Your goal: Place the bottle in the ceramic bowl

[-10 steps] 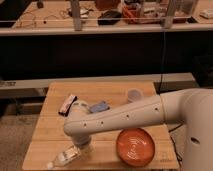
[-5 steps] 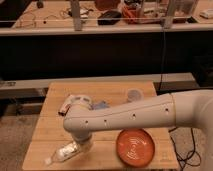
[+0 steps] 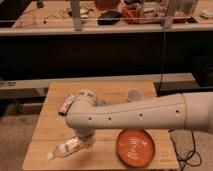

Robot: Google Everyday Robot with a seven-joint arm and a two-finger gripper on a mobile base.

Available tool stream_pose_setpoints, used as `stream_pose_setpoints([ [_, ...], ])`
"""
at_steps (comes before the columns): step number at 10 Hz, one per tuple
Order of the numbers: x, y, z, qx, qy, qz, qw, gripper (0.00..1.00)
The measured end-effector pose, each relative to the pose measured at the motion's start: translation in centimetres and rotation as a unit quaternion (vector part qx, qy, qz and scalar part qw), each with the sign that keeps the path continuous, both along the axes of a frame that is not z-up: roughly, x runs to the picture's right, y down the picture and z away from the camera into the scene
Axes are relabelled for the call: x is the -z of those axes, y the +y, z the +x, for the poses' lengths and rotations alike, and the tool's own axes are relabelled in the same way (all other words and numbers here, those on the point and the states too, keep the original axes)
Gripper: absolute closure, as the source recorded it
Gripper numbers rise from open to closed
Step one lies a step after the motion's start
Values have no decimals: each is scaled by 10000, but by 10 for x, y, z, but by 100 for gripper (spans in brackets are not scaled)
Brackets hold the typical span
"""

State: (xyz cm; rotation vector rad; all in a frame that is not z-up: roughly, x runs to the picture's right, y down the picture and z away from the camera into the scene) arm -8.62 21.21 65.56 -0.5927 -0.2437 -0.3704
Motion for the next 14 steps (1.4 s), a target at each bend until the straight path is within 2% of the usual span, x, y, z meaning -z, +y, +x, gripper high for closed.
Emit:
stream_pose_setpoints([
  [4,0,-23,13,-160,9,170,9997,99],
  [8,-5,-45,46,-523,152,294,9981,99],
  [14,-8,-62,87,-941,422,399,9939,99],
])
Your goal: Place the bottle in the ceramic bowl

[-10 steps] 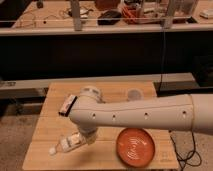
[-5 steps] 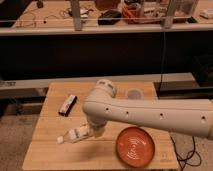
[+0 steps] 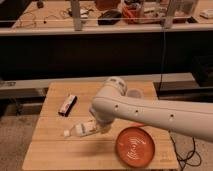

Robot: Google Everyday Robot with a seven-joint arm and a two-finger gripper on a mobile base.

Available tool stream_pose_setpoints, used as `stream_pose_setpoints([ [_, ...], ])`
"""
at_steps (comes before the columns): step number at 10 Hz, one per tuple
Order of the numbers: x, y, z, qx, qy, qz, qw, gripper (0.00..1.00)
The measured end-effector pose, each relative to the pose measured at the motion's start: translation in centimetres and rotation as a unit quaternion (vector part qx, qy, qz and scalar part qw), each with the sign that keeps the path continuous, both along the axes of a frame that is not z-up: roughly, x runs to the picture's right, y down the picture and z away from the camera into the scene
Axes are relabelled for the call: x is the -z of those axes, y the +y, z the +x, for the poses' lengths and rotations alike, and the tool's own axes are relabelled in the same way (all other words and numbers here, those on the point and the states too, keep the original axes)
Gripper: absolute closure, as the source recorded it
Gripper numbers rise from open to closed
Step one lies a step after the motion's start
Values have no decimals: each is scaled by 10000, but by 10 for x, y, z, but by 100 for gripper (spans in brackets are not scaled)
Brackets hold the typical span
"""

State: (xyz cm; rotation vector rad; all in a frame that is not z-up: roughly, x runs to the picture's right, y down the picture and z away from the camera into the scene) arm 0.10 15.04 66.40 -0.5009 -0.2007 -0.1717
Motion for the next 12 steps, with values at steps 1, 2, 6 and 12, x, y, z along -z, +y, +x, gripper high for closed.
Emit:
stream_pose_setpoints([
  [1,1,-3,11,-92,67,16,9999,99],
  [2,1,-5,20,-164,128,15,9998,99],
  [6,-3,-12,60,-457,341,-52,9984,99],
  [12,-7,-6,122,-912,590,-286,9937,99],
])
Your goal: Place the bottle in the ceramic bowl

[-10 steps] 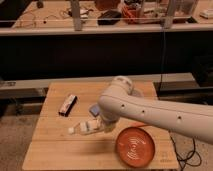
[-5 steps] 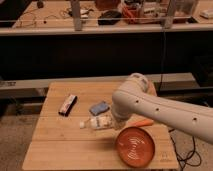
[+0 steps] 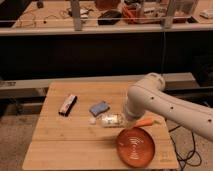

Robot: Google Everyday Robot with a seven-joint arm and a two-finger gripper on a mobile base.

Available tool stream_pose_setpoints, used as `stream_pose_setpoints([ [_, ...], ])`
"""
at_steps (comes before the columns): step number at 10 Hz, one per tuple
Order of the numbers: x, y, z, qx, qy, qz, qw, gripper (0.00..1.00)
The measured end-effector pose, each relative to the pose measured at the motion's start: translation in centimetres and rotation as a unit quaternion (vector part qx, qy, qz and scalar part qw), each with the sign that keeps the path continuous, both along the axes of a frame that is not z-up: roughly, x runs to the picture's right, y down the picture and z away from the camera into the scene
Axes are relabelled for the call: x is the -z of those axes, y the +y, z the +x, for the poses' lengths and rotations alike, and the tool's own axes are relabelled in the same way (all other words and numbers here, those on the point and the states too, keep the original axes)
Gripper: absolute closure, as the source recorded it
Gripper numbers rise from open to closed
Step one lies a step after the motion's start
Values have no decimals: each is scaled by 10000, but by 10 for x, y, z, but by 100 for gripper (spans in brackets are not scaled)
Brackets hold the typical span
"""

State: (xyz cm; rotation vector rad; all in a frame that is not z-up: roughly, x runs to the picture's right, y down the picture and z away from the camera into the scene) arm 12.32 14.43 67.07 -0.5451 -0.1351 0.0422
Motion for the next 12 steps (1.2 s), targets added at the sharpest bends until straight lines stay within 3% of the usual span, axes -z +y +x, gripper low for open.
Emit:
stream_pose_setpoints([
  [2,10,6,11,-67,89,-27,9999,99],
  [6,40,28,71,-444,374,-35,9983,99],
  [8,47,28,87,-551,438,-17,9975,99],
  [9,43,29,90,-532,415,-49,9977,99],
  [10,26,39,82,-470,370,-96,9982,99],
  [12,11,57,75,-497,374,-115,9980,99],
])
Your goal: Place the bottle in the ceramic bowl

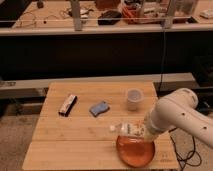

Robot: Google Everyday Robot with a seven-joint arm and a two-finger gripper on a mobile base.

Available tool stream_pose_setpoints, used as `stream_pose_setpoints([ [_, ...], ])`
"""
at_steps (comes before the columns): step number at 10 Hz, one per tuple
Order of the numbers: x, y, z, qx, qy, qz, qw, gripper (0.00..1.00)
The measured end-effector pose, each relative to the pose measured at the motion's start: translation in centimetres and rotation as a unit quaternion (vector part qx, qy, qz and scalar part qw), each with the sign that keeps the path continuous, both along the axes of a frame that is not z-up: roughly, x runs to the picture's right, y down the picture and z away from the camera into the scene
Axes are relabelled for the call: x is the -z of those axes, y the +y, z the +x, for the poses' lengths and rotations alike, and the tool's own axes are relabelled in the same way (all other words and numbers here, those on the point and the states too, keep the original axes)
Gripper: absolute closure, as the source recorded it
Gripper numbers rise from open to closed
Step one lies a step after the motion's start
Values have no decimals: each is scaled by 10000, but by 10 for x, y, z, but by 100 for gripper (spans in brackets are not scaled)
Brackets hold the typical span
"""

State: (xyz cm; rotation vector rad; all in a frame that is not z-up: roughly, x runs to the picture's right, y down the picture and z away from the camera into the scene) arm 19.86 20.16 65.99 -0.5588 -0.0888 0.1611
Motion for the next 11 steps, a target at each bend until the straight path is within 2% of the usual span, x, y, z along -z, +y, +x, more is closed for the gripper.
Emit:
stream_pose_setpoints([
  [2,0,4,8,-58,12,-34,10000,99],
  [5,-11,12,7,-34,-57,-69,10000,99],
  [9,-13,19,14,-177,-56,-110,9998,99],
  [10,-14,19,14,-181,-77,-118,9997,97],
  [11,-16,21,12,-188,-116,-127,9997,88],
])
